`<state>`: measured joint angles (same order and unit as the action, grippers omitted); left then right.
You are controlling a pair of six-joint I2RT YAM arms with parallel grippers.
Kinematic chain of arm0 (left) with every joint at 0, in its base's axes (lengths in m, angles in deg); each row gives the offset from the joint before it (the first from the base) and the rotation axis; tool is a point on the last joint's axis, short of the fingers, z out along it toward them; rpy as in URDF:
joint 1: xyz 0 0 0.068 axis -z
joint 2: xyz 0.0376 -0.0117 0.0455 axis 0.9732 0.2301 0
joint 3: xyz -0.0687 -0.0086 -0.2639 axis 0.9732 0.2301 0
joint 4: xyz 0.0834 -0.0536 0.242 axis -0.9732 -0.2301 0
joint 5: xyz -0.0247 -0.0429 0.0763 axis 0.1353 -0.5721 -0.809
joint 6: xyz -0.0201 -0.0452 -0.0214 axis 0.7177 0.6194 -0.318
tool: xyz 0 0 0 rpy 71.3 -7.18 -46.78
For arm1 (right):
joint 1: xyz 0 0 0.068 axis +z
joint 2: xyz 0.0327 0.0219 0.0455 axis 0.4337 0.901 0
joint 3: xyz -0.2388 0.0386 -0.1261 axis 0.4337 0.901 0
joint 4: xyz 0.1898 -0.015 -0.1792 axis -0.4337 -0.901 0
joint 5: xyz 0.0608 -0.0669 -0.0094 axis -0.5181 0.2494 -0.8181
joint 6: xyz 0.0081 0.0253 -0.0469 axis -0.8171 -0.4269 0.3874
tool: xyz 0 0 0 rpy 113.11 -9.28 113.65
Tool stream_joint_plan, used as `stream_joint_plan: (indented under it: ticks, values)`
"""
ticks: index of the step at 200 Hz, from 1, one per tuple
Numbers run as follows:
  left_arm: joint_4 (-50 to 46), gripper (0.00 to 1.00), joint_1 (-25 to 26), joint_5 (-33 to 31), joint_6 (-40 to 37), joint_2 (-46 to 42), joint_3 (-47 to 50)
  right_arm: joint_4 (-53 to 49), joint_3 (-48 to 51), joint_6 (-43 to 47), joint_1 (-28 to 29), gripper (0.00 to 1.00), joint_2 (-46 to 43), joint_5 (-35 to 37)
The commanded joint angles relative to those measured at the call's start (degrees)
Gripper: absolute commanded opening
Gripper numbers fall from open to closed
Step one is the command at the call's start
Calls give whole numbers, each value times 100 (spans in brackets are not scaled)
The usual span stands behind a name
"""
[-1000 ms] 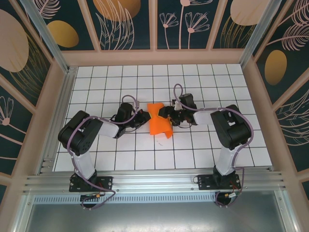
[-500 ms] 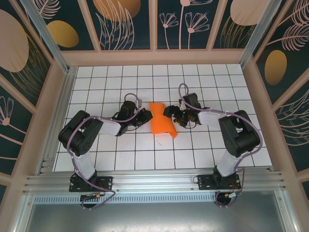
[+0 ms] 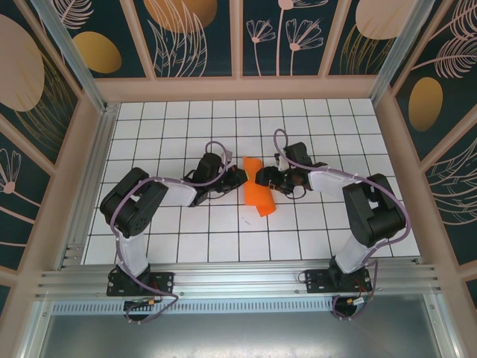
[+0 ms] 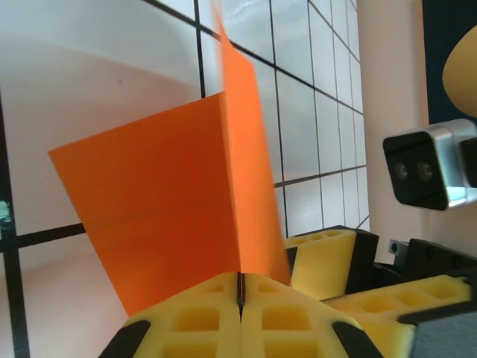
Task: Fold a paper plane with a square sheet of paper (pick it up from the middle)
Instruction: First fold in half a square sheet of paper at the center of the table.
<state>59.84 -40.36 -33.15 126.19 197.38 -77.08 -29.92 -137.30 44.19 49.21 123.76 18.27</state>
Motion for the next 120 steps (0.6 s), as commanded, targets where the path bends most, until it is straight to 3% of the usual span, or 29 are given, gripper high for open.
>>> stream_joint_plan:
  ticks: [1, 49, 120]
  values:
    - [86, 0, 65, 125, 67, 161, -124, 220, 325, -122, -117, 69, -242, -563]
    - [184, 0, 174, 263, 130, 235, 29, 634, 890, -761, 37, 66, -403, -732]
    - [141, 0, 311, 79, 270, 349, 70, -141, 409, 63, -136, 65, -331, 29]
